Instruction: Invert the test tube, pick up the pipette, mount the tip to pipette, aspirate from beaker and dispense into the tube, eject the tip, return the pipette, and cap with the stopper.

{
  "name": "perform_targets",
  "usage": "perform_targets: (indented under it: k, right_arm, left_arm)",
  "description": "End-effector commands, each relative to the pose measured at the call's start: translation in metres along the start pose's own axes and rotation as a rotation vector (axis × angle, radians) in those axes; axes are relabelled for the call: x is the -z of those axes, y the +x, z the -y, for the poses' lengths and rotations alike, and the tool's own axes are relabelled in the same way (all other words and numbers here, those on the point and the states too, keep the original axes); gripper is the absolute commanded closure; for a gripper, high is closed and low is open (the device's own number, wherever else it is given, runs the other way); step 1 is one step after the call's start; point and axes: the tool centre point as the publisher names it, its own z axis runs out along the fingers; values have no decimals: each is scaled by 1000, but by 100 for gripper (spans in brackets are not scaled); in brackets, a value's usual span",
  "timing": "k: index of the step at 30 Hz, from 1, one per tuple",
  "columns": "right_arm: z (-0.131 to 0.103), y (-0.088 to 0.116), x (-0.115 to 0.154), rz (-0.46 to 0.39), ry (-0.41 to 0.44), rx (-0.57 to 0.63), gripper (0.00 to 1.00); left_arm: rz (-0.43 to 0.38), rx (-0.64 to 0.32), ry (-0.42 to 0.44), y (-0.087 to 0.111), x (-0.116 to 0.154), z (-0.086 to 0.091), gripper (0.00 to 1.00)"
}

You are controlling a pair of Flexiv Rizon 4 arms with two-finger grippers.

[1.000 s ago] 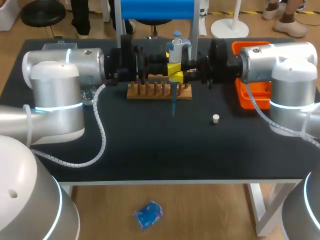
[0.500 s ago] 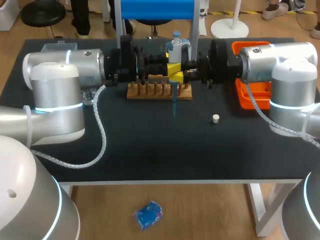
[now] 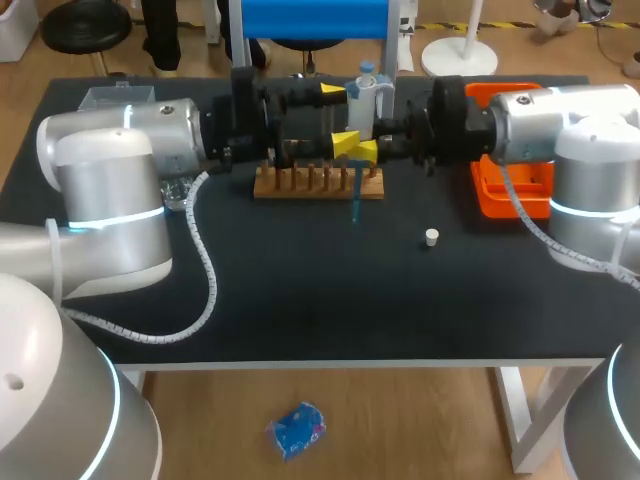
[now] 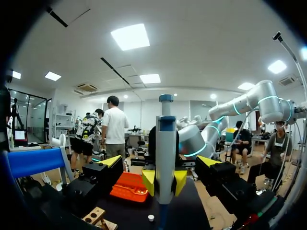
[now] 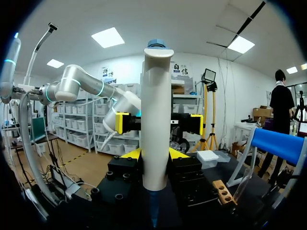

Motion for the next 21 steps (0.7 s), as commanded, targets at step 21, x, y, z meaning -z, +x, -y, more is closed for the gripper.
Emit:
perform_targets:
  k: [21]
  right_arm:
    - [-23,-5,127,50,-2,-18,100]
  left_arm:
    - [7,-1,2,1,0,0,0]
